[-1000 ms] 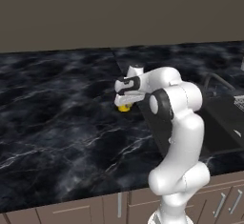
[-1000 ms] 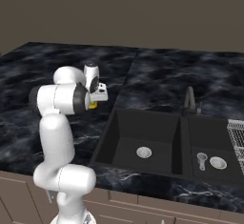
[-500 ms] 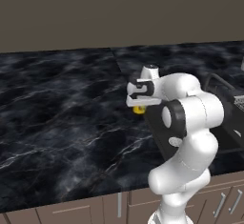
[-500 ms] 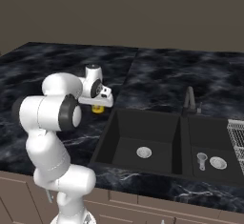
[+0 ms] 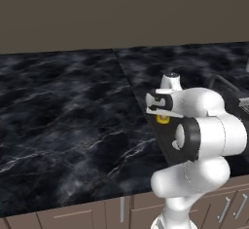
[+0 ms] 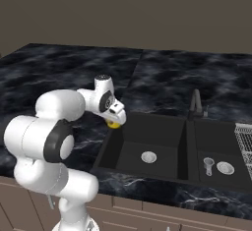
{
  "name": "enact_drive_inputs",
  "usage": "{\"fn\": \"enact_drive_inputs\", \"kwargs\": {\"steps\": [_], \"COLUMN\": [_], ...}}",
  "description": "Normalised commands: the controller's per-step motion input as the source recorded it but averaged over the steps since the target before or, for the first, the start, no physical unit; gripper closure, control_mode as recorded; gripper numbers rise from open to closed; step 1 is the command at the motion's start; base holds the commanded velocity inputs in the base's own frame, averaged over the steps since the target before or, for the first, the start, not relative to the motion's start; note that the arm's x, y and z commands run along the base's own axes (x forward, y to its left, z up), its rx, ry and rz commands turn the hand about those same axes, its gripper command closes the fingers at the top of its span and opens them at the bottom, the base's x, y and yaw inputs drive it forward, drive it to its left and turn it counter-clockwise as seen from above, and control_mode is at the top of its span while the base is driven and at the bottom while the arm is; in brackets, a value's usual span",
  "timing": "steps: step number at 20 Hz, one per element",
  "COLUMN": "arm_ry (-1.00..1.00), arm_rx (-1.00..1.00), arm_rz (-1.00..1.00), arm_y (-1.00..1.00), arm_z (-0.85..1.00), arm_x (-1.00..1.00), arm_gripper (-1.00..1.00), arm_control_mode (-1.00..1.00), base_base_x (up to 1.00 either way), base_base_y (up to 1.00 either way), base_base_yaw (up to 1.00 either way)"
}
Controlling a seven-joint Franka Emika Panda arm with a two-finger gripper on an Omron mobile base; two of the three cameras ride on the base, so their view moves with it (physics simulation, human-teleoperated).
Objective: Move any existing items from the left basin to the right basin for drying. Then move the mug from the counter to the left basin of the sink for washing.
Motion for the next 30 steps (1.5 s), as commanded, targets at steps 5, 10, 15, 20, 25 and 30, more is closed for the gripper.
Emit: {"fn": "enact_drive_inputs", "kwargs": {"steps": [5, 10, 15, 20, 25, 30], "arm_ry": [0.06, 0.11, 0.09, 0.06, 0.03, 0.0], "arm_rx": [0.0, 0.0, 0.01, 0.0, 0.0, 0.0], "arm_rz": [-0.39, -0.3, -0.06, 0.0, 0.0, 0.0], "arm_y": [-0.8, -0.73, -0.51, -0.37, -0.37, -0.19], "arm_z": [0.0, -0.02, -0.24, -0.6, -0.64, -0.5], "arm_x": [-0.38, -0.09, 0.23, 0.15, 0.04, 0.02], "arm_gripper": [1.0, 1.0, 1.0, 1.0, 1.0, 1.0], "arm_control_mode": [-1.0, -1.0, -1.0, -1.0, -1.0, -1.0], "base_base_x": [0.0, 0.0, 0.0, 0.0, 0.0, 0.0], "base_base_y": [0.0, 0.0, 0.0, 0.0, 0.0, 0.0], "base_base_yaw": [0.0, 0.0, 0.0, 0.0, 0.0, 0.0]}}
